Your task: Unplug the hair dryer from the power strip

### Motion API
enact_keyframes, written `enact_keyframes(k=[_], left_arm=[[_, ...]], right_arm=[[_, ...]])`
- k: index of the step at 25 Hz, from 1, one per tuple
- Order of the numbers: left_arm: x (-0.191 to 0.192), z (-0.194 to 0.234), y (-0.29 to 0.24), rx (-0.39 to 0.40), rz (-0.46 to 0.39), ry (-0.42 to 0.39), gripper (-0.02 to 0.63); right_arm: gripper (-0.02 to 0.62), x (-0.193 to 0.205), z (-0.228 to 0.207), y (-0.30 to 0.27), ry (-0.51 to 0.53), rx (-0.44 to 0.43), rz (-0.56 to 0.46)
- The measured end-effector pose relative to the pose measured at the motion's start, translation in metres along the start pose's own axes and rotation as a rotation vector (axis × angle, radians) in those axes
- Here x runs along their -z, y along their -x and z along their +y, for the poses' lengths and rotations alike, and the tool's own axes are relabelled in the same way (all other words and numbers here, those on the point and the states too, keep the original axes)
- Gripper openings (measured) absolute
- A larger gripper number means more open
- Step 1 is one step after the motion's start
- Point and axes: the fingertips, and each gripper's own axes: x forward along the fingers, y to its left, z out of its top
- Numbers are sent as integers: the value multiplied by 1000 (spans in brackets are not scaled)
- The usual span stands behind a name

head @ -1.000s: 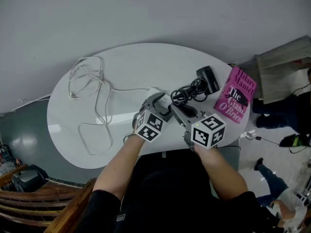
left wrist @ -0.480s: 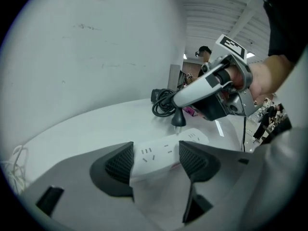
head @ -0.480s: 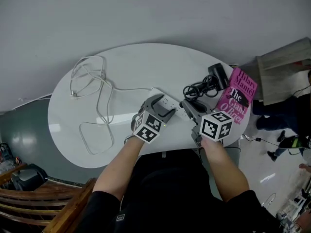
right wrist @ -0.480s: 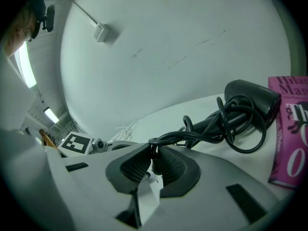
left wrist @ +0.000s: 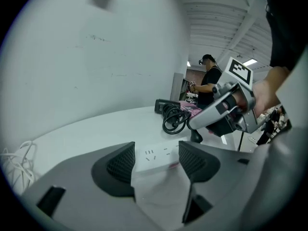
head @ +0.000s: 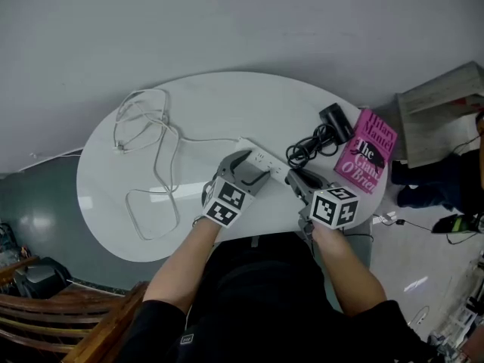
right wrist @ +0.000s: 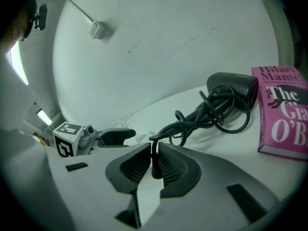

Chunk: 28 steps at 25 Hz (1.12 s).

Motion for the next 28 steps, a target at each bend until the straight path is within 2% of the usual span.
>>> enact_keyframes(k=[4,8,13,15,19,28], left_arm=[[-1,-1,14,-8,-19,25,281],[5,-2,31,-10,-29,44,276],[8,-2,55,-13,-55,62,268],[4,-1,67,-13,-83,82,265],[-20,6,101,-26,-197,138,249],[-55,4,163,-61,-339,55,188]], right_arm=[[57,9,-6,8,-46,23,-9],[60,9,-8,20,-120,27,-65],[60,5,-10,41,-152,80,-140],[59,3,-8,49,-142,103,-172],[58,-6,10,63,-80,132,-226],[58,-27,77,92,33,109,-343]])
